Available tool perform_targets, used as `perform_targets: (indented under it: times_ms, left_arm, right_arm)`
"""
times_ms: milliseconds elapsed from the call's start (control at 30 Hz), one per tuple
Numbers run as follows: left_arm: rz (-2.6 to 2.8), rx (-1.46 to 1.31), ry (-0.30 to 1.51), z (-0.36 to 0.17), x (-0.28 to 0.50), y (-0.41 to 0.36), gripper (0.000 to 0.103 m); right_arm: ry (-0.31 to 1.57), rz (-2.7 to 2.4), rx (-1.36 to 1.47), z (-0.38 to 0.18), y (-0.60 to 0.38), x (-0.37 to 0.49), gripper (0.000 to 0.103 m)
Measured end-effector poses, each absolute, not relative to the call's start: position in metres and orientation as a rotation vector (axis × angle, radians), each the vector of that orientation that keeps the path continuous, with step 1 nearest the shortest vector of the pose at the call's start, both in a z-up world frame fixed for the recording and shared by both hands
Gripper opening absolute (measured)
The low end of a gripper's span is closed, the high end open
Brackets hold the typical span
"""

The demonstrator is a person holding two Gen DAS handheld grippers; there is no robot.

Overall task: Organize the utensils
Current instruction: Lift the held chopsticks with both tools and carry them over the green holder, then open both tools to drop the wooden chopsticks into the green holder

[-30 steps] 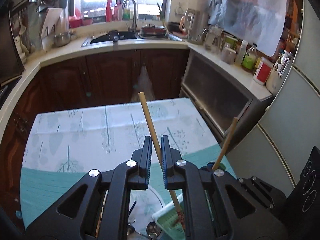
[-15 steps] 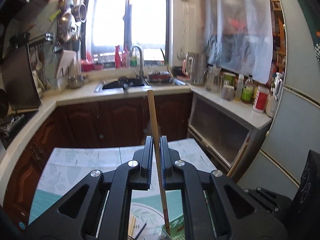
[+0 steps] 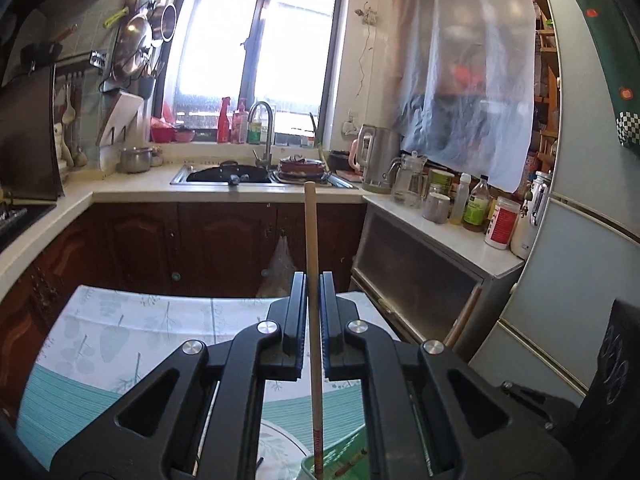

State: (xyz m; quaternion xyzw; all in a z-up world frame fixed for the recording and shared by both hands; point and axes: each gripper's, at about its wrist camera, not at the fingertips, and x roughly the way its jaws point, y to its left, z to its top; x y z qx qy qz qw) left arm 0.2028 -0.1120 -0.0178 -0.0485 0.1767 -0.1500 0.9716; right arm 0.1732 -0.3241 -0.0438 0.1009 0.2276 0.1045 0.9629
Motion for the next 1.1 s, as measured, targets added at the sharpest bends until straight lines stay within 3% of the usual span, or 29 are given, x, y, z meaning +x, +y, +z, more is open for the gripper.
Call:
perform_targets:
  times_ms: [133, 167, 267, 333, 400, 467, 1100]
  left_arm:
    - [-0.337, -0.105, 0.5, -0.039, 0.214, -0.112, 0.006]
    - [-0.34, -0.095, 0.544, -0.044, 0.216, -0.112, 0.014]
    - [-0.333, -0.093, 0.648, -0.054, 0.217, -0.107, 0.054]
    - [-0.331, -0.101, 0.673, -0.057, 0.212, -0.103, 0.056]
    - [-0.324, -0.087, 0.709, -0.059, 0.209, -0.097, 0.056]
    - [-0.289, -0.062, 0.758, -0.062, 0.205, -0.09, 0.056]
    - [-0.163, -0.136, 1.022, -0.11, 0.128, -0.014, 0.06]
  right_arm:
    - [0.452, 0.218, 0.17, -0.043, -0.32, 0.17, 0.006]
    - [0.462, 0.224, 0.16, -0.044, -0.319, 0.17, 0.006]
    - [0.528, 0.267, 0.132, -0.044, -0.314, 0.174, 0.007]
    - [0.563, 0.304, 0.114, -0.045, -0.309, 0.175, 0.013]
    - [0.585, 0.327, 0.113, -0.044, -0.305, 0.174, 0.031]
    - [0.592, 0.337, 0.117, -0.044, -0.302, 0.172, 0.036]
    - [0.716, 0.341, 0.139, -0.054, -0.29, 0.13, 0.036]
